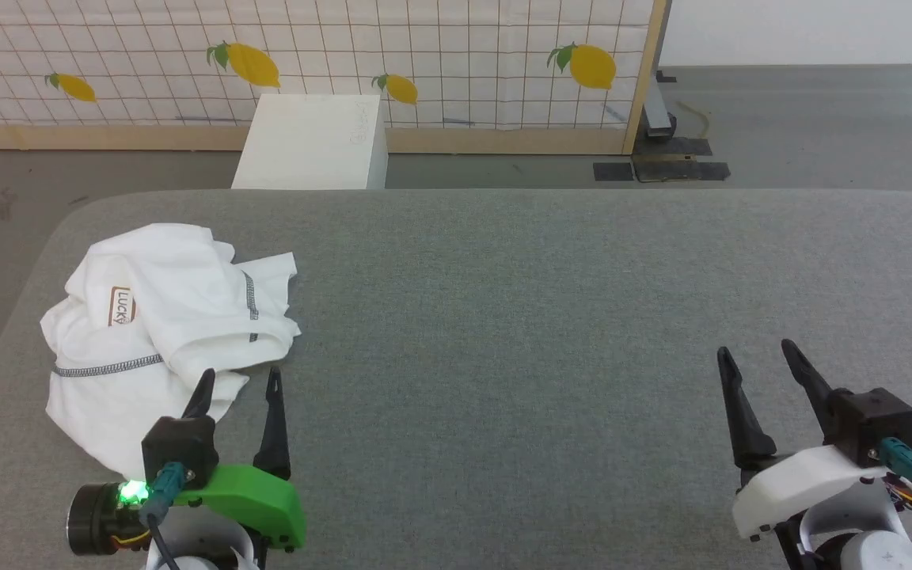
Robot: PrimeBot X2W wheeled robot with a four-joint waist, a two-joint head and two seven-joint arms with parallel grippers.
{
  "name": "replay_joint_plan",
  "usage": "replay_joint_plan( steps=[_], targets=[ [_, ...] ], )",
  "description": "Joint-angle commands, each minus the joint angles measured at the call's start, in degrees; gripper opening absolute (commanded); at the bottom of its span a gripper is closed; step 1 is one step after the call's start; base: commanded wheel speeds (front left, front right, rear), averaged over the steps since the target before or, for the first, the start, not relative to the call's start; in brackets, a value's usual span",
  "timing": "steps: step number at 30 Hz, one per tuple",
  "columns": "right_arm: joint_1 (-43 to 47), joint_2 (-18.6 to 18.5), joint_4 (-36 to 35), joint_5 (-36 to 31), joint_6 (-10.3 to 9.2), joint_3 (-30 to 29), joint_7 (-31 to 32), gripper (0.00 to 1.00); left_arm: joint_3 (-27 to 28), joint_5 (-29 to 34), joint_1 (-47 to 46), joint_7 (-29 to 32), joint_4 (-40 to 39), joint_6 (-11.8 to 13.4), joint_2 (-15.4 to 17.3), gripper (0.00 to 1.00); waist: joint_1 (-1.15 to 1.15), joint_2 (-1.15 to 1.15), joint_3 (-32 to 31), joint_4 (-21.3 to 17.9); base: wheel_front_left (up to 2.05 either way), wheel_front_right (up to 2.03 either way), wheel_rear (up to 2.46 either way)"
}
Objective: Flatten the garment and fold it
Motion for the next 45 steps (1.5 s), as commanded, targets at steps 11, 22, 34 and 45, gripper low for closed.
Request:
replay_joint_plan(
  steps=[11,22,34,45],
  targets=[
    [-0.4,0.0,1.0,1.8,-0.02,-1.9,-1.8,1.0,0.5,-1.6,0.7,-1.7,-0.7,0.2,-0.1,1.0,0.0,0.0,0.2,0.7,0.0,0.0,0.0],
    [-0.5,0.0,1.9,2.7,-0.03,-3.0,-3.2,1.0,0.7,-2.8,1.2,-3.0,-1.0,0.4,-0.1,1.0,0.0,0.0,0.3,2.6,0.0,0.0,0.0],
    [-0.3,0.0,3.1,3.0,-0.04,-3.3,-4.6,1.0,0.9,-4.1,1.9,-4.4,-1.2,0.5,-0.1,1.0,0.0,0.0,-0.1,5.2,0.0,0.0,0.0],
    [0.0,0.0,4.3,3.7,-0.05,-3.5,-5.9,1.0,1.1,-5.3,2.9,-5.7,-1.2,0.6,-0.1,1.0,0.0,0.0,-0.7,8.3,0.0,0.0,0.0]
  ],
)
